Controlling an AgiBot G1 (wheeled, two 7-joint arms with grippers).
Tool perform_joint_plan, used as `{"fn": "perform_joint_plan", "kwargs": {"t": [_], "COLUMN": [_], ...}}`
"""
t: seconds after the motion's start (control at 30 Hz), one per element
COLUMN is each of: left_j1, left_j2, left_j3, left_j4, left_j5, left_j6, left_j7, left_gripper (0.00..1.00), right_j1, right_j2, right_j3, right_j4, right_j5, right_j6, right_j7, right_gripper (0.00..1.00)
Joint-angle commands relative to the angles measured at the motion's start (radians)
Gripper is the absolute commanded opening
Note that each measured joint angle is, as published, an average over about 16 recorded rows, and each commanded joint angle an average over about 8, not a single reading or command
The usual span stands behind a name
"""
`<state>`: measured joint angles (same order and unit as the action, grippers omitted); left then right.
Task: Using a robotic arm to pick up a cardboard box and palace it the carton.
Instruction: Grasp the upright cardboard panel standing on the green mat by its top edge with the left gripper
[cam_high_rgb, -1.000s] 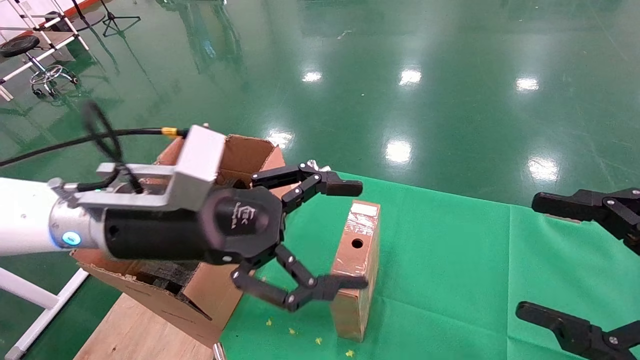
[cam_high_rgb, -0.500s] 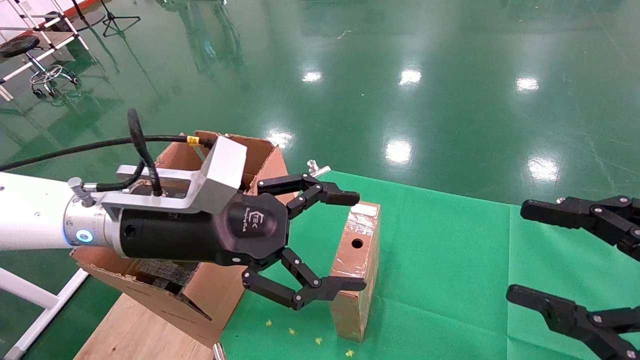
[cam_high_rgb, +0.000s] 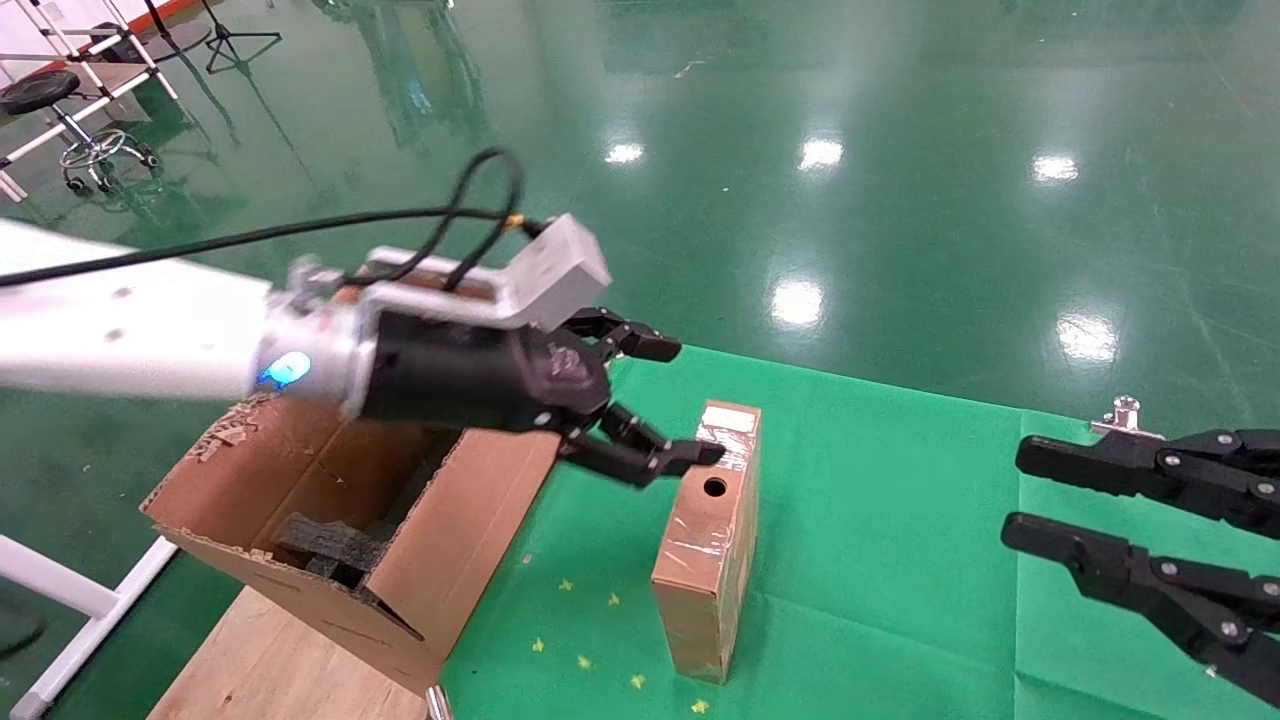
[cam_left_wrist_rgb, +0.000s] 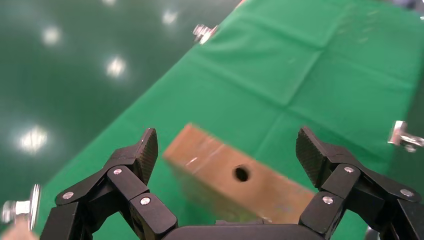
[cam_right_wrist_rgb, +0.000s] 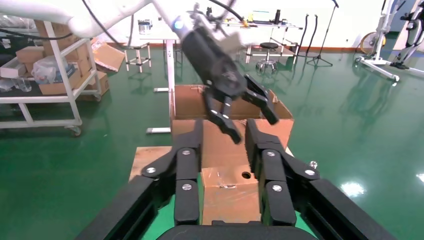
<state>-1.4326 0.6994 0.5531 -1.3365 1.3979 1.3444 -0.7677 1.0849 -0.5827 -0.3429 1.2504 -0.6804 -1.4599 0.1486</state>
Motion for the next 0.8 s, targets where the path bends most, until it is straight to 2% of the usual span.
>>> {"fn": "perform_joint_plan", "kwargs": {"t": [0.03,0.17,0.33,0.53,0.8], "left_j1": [-0.06,-0.159,-0.244,-0.295,-0.336], "left_j2": [0.027,0.101,0.19,0.271,0.352], "left_j3": [0.043,0.12,0.186,0.241,0.362], "left_j4": [0.001,0.012,0.029,0.038,0.063], "left_j5": [0.102,0.246,0.344,0.394,0.399], "left_j6": [-0.008,0.058,0.148,0.208,0.238], "left_j7": [-0.102,-0.331,-0.553,-0.709,-0.836], "left_gripper": [1.0,1.0,1.0,1.0,1.0], "right_j1": [0.0,0.0,0.0,0.0,0.0], "right_j2": [0.0,0.0,0.0,0.0,0.0], "right_j3": [0.0,0.0,0.0,0.0,0.0], "right_j4": [0.0,0.0,0.0,0.0,0.0], "right_j5": [0.0,0.0,0.0,0.0,0.0], "right_j6": [0.0,0.0,0.0,0.0,0.0], "right_j7": [0.0,0.0,0.0,0.0,0.0], "right_gripper": [0.0,0.0,0.0,0.0,0.0]}}
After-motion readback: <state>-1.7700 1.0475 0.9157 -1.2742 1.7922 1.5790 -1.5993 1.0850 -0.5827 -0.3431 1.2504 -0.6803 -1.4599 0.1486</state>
